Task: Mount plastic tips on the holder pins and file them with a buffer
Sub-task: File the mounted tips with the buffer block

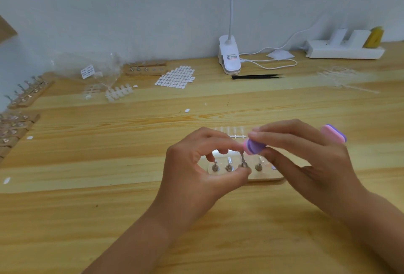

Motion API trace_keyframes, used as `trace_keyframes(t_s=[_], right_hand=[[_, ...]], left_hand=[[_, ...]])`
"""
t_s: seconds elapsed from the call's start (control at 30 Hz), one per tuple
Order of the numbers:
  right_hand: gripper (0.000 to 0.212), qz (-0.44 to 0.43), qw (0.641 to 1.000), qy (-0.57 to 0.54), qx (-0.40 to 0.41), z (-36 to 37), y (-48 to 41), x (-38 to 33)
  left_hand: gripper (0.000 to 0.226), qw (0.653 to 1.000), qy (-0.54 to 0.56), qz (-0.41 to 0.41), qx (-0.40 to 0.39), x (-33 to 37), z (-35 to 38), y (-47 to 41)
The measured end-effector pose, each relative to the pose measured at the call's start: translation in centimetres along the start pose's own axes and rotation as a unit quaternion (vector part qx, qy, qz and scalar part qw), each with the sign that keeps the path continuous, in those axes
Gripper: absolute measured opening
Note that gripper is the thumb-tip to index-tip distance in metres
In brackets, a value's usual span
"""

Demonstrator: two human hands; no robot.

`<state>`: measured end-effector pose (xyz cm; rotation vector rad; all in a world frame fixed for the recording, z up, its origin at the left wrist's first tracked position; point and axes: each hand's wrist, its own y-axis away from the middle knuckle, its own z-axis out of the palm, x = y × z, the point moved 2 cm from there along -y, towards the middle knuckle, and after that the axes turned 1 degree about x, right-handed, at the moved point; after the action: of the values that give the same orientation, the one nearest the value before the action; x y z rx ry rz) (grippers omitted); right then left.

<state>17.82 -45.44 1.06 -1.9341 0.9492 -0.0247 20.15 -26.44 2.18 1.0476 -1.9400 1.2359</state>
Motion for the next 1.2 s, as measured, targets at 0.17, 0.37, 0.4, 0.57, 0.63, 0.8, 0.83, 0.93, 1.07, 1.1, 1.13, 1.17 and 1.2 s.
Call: trace_keyframes(t_s=[0.17,0.37,0.4,0.57,0.63,0.8,0.83,0.93,1.07,1.1,1.13,1.17,1.2], right_hand=[[0.027,-0.028,0.999,-0.031,-0.013,0.8,0.6,-0.2],[0.031,-0.028,0.999,-0.017,-0.013,0.8,0.7,-0.1],[0.031,-0.040,0.999,-0.019,-0.022,1.1,0.8,-0.3],[0.026,-0.015,1.000,-0.004,-0.009,0.0,0.5,0.7],[0.029,-0.027,0.999,-0.018,-0.017,1.0,0.7,0.0],[0.029,-0.029,0.999,-0.012,-0.021,0.4,0.6,0.8],[0.028,-0.022,1.000,-0.013,-0.014,0.2,0.7,0.9],[0.034,-0.043,0.999,-0.018,-0.013,1.2,0.9,-0.1],[0.034,-0.044,0.999,0.014,-0.013,0.6,0.6,0.5],[0.032,-0.024,0.999,0.027,-0.001,0.2,0.5,1.0],[0.031,-0.005,0.999,0.031,0.015,-0.1,0.5,1.3],[0.030,0.010,0.999,0.025,0.032,-0.2,0.5,1.2],[0.028,0.013,0.999,0.015,0.049,-0.1,0.5,0.8]], left_hand=[[0.036,1.000,-0.007,0.002,-0.004,-0.1,0.0,0.0],[0.031,1.000,-0.023,0.001,-0.002,-0.1,0.1,0.1],[0.032,1.000,-0.026,0.003,-0.004,-0.2,0.1,0.1],[0.033,1.000,-0.024,-0.011,-0.004,-0.1,0.0,0.0],[0.032,1.000,-0.026,-0.002,-0.005,-0.2,0.1,0.0],[0.031,0.999,-0.033,-0.004,0.000,-0.1,0.1,0.0],[0.031,0.999,-0.034,-0.009,-0.001,-0.1,0.2,0.0],[0.032,1.000,-0.028,0.001,-0.004,-0.3,0.3,0.0],[0.033,1.000,-0.021,0.000,-0.004,-0.1,-0.1,-0.1],[0.033,1.000,-0.017,-0.006,-0.005,-0.1,-0.2,-0.1],[0.033,1.000,-0.011,-0.011,-0.007,-0.1,-0.2,-0.1],[0.033,1.000,-0.002,-0.016,-0.007,-0.1,-0.2,0.0],[0.034,1.000,0.007,-0.017,-0.007,-0.1,-0.2,-0.1]])
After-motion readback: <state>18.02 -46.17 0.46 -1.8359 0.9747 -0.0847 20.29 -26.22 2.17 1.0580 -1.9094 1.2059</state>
